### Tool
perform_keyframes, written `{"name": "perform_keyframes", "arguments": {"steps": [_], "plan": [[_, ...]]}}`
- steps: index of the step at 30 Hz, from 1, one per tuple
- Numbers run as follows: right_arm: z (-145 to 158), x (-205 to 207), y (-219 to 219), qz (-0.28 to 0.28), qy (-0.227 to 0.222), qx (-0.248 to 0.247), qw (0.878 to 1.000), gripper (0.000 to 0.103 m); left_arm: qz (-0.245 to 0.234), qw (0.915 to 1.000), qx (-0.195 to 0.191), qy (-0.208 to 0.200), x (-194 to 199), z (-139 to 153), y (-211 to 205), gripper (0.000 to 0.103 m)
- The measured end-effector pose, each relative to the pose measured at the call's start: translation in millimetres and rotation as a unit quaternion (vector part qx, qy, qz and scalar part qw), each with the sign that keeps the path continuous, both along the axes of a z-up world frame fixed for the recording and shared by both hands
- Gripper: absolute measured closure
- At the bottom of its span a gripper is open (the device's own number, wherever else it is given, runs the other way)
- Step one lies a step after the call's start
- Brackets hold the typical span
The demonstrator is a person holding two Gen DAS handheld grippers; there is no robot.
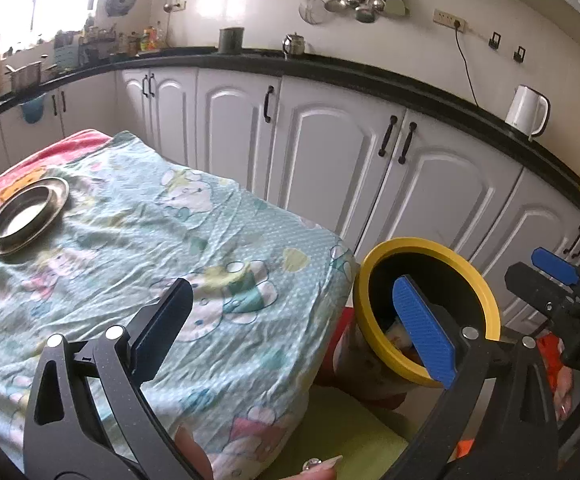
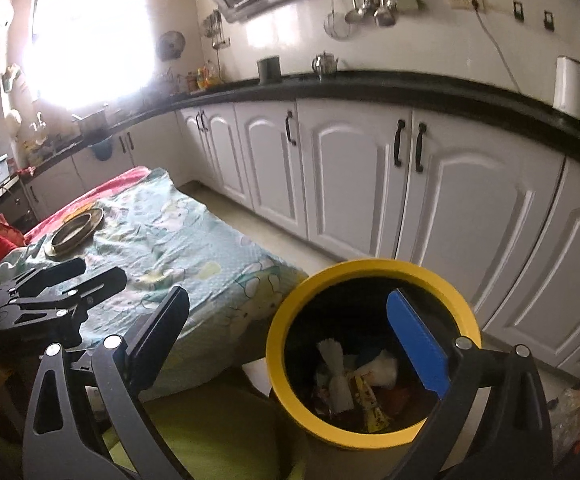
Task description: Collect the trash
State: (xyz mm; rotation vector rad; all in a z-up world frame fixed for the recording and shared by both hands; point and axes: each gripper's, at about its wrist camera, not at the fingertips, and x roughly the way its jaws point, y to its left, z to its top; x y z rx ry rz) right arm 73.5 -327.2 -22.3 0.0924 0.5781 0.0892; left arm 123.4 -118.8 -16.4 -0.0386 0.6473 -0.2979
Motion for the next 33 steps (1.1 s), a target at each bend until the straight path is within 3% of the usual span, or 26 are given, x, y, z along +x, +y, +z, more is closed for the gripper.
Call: {"name": "perform_keyframes", "arguments": {"steps": [7,10,17,33], "plan": [[-2.7,-21.8,7.1,-0.021,-0.024,0.007,0.999,0.006,0.007,0.999,0.015,-0.042,-32.2,5.4,10.7,0.011],[-4.2,-36.4,10.2,-0.042,-0.054,0.006,0.998,0.006,0.015,0.9976,0.024,-0.064,-46.8,7.3,11.8,0.011],[-8.6,-65.8,25.2,-0.046,-0.103,-0.014,0.993,0.006,0.017,0.9959,0.011,-0.088,-70.2,8.7,17.6,0.011],[-13.2,-65.2,31.8,-0.042,-0.09,-0.029,0.995,0.006,0.019,0.9966,-0.005,-0.08,-72.3,3.9,22.9,0.011]]}}
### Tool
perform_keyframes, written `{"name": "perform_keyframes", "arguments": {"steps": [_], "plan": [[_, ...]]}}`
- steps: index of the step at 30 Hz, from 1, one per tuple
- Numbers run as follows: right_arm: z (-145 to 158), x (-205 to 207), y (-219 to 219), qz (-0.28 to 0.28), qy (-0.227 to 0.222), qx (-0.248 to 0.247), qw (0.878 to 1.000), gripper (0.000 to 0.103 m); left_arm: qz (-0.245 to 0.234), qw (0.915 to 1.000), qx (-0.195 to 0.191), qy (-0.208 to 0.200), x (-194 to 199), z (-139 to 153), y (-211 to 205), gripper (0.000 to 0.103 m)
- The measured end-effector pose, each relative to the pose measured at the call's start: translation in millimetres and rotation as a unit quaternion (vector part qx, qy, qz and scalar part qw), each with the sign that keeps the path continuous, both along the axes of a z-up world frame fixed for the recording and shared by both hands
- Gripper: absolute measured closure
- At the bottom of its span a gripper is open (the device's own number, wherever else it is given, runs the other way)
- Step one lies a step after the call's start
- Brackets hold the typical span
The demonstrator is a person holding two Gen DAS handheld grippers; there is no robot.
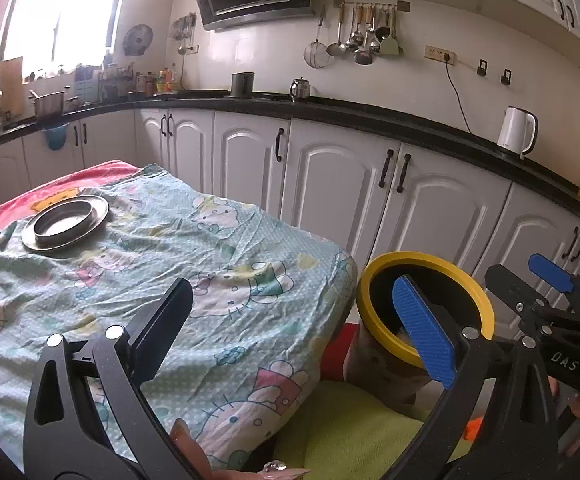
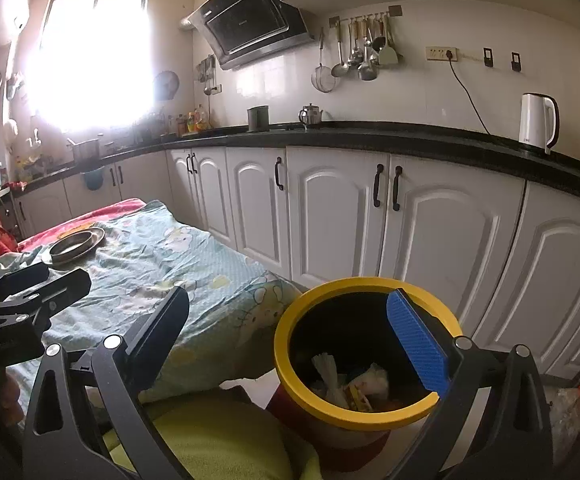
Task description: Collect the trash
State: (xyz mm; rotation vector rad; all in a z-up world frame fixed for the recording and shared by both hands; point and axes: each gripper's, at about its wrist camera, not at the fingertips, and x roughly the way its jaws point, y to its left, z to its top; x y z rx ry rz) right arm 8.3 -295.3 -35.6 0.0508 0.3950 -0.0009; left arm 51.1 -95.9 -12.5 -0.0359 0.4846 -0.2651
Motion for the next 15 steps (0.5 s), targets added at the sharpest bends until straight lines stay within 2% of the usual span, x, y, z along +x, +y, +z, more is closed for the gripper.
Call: {"name": "perform_keyframes", "arguments": {"steps": [15], "plan": [[-1.3,1.7,0.2,0.0,0.004,-0.001,1.0,0.006,0.002,1.0,-0.002,0.001,0.1,-1.1,1.4,0.011]]}}
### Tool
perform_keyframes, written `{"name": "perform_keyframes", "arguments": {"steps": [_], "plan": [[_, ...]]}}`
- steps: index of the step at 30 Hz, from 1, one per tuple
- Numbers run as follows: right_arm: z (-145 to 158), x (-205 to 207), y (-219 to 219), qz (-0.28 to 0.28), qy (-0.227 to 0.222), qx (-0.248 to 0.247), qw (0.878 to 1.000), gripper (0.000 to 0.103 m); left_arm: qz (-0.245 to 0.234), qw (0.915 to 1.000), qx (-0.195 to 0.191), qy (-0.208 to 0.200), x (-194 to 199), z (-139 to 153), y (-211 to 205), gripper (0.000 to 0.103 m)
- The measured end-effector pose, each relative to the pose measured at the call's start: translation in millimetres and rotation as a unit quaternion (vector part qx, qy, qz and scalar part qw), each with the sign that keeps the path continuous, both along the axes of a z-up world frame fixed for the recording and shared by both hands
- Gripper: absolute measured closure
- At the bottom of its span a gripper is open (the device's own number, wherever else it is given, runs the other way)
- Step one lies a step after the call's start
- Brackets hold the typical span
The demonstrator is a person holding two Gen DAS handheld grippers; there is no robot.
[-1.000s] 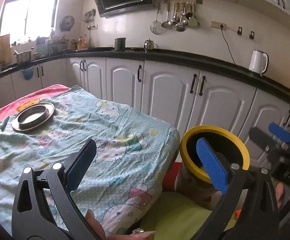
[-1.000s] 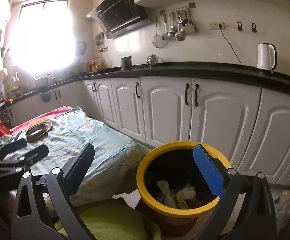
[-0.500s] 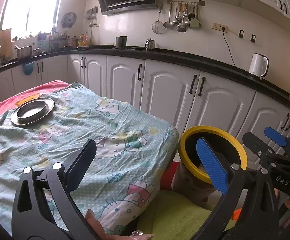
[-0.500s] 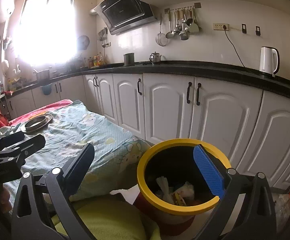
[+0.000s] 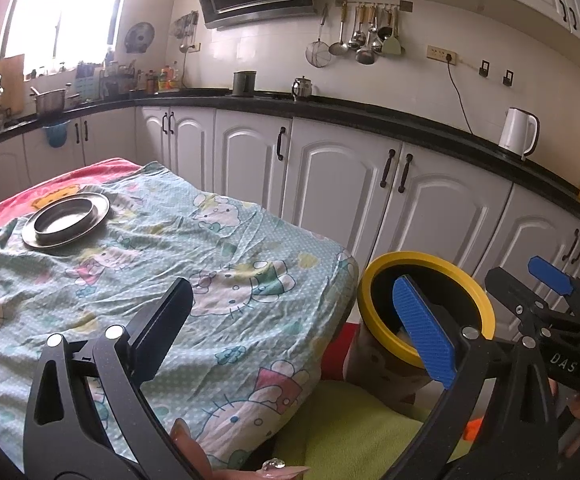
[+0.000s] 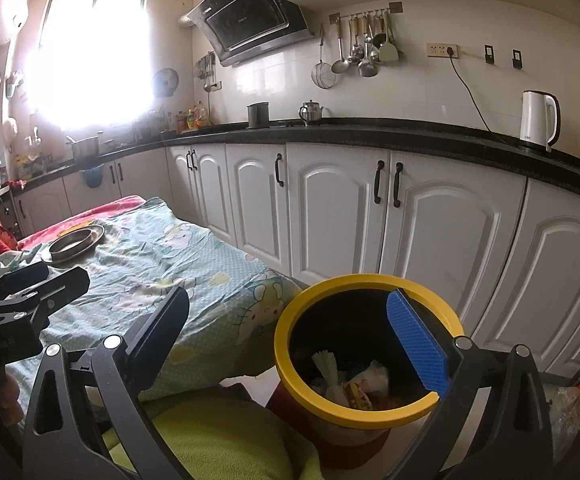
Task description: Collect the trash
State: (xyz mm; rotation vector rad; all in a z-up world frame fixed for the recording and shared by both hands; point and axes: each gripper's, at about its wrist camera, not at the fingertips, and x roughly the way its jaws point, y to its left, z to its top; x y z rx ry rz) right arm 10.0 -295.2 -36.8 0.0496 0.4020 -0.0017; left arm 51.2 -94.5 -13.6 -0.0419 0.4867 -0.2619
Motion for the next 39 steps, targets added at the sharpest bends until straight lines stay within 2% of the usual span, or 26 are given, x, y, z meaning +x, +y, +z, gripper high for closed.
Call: {"name": "perform_keyframes", "arguments": {"steps": [39], "plan": [[0.1,0.3,0.5,0.0,0.002,0.001,1.0,0.006,-0.003,1.0,0.0,0.005,0.7,-1.0,0.3,0.011]]}}
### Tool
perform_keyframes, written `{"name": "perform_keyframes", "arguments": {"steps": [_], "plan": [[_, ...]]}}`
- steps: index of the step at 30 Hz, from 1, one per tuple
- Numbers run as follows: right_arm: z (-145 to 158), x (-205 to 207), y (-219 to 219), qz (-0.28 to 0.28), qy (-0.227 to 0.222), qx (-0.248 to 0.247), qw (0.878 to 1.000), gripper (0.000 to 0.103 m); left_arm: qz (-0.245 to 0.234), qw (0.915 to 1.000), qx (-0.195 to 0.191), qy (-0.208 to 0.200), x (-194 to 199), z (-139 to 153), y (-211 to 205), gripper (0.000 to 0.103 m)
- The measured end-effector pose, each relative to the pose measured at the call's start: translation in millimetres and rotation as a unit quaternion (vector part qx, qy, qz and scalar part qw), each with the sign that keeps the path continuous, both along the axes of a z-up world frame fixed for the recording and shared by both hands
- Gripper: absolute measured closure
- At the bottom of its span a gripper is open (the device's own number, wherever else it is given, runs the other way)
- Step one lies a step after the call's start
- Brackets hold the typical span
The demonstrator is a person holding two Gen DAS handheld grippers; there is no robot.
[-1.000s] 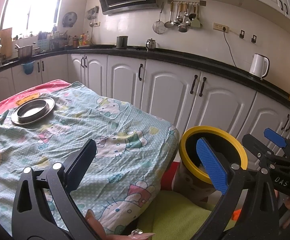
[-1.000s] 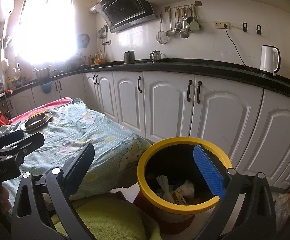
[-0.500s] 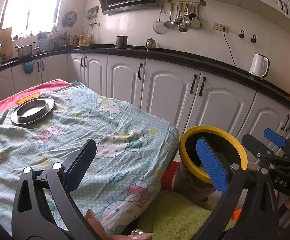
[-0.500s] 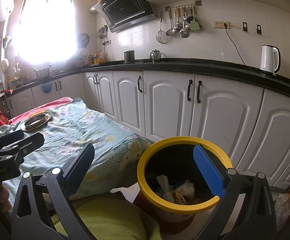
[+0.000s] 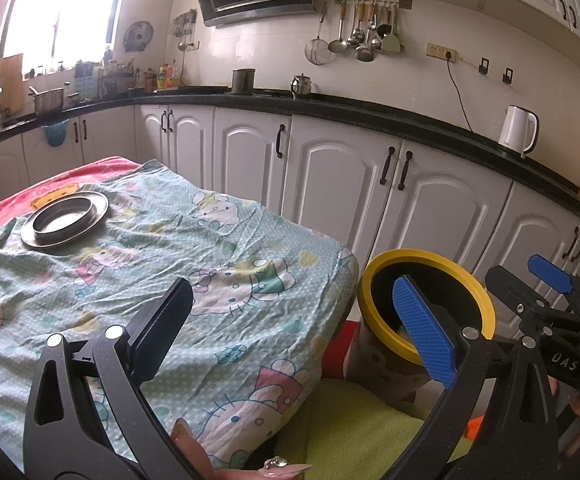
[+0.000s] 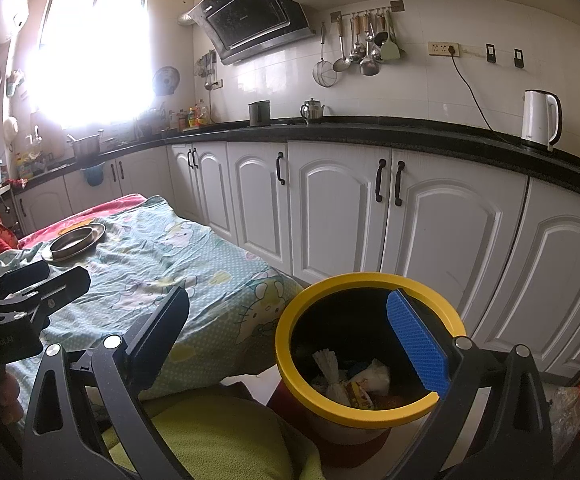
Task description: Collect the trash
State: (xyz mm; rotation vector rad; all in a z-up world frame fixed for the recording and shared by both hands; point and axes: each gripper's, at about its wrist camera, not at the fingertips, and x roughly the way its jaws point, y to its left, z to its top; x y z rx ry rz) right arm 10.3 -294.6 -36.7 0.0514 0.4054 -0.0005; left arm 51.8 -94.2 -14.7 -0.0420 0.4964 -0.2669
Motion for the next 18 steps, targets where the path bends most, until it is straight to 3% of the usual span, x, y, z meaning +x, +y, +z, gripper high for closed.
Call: {"name": "perform_keyframes", "arguments": {"steps": [7,10,13,16,18], "plan": [[-5.5,3.7,2.7,-0.003,0.013,0.008,1.0,0.006,0.003,0.9999,0.007,0.007,1.6,-2.7,0.6,0.011],[-0.7,12.6,14.4,0.03,0.018,0.01,0.999,0.006,0.027,0.9996,0.003,0.012,1.8,0.3,17.4,0.011],[7.9,29.9,49.5,0.096,0.024,0.003,0.995,0.006,0.084,0.9958,-0.007,0.037,5.5,-1.0,59.2,0.011],[12.4,56.0,120.3,0.195,0.054,-0.004,0.979,0.006,0.186,0.9807,0.004,0.059,5.1,-7.3,130.5,0.011],[6.6,75.8,196.0,0.287,0.102,-0.019,0.952,0.006,0.286,0.9552,0.016,0.076,-4.4,-15.4,201.8,0.011]]}}
